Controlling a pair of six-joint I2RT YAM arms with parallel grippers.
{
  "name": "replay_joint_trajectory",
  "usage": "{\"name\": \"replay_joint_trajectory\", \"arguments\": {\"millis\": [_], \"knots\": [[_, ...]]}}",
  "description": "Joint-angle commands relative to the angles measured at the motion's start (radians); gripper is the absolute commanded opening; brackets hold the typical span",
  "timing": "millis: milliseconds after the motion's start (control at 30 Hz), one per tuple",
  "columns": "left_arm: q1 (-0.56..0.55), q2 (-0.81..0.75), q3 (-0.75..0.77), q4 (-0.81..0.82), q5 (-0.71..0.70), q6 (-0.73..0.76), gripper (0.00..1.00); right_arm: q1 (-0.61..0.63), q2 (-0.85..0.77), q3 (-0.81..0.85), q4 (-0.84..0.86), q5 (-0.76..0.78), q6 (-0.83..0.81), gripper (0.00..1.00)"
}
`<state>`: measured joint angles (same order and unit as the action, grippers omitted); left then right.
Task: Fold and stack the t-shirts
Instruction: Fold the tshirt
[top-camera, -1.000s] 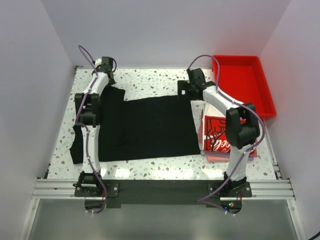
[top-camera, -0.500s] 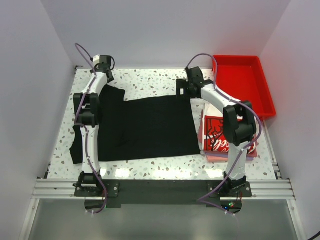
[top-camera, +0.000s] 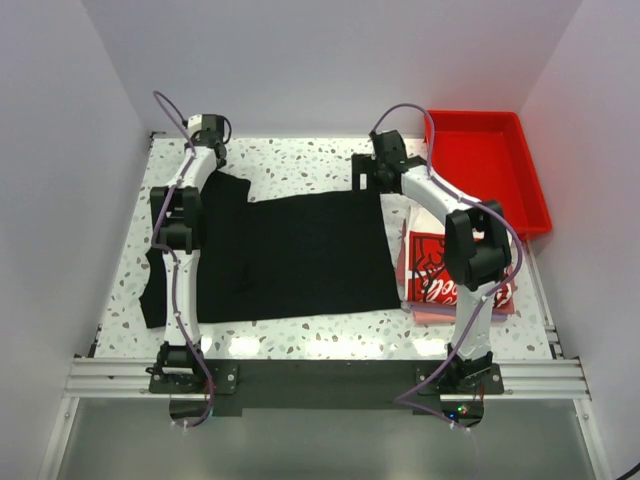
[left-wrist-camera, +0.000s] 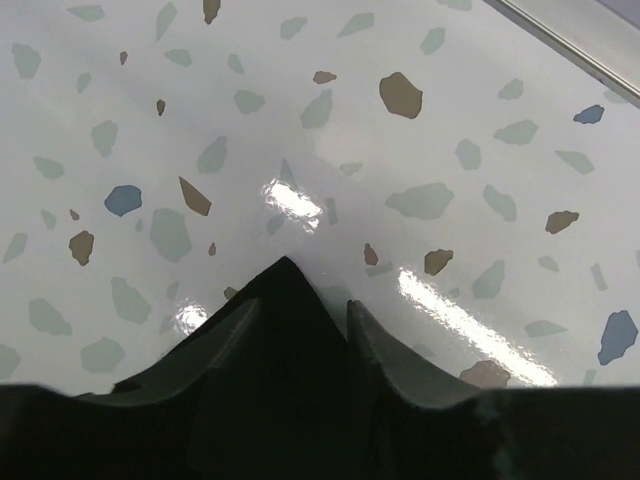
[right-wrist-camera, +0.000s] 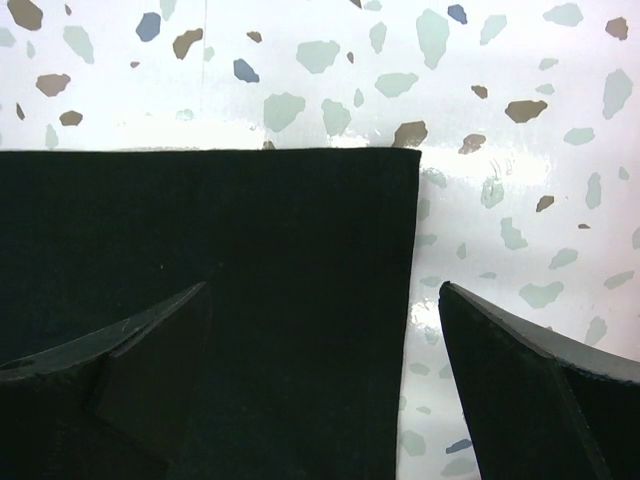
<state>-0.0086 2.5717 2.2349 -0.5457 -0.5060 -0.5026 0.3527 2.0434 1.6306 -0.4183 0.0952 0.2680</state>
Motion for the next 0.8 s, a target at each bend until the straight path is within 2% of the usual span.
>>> {"name": "replay_joint_trajectory", "arguments": {"millis": [0, 167, 233, 367, 500, 667, 767], "knots": [[0.009, 0.031, 0.019, -0.06, -0.008, 0.016, 0.39, -0.003, 0.011, 0.054, 0.019, 0.018, -0.01, 0.99], [0.009, -0.004, -0.035, -0.051, 0.027, 0.027, 0.1, -0.003, 0.066, 0.104, 0.023, 0.052, 0.02, 0.99], [0.009, -0.013, -0.043, -0.049, 0.038, 0.026, 0.0, -0.003, 0.113, 0.184, 0.006, 0.107, 0.04, 0.99], [0.009, -0.054, -0.069, -0.036, 0.058, 0.027, 0.0, -0.003, 0.253, 0.363, -0.1, 0.213, 0.074, 0.99], [0.009, -0.103, -0.106, -0.02, 0.067, 0.029, 0.0, -0.006, 0.317, 0.396, -0.065, 0.264, 0.08, 0.96], [0.009, -0.183, -0.191, 0.009, 0.064, 0.03, 0.0, -0.008, 0.34, 0.388, -0.051, 0.271, 0.103, 0.71], [0.009, -0.234, -0.254, 0.033, 0.057, 0.024, 0.0, -0.008, 0.324, 0.332, -0.036, 0.264, 0.119, 0.59]]}}
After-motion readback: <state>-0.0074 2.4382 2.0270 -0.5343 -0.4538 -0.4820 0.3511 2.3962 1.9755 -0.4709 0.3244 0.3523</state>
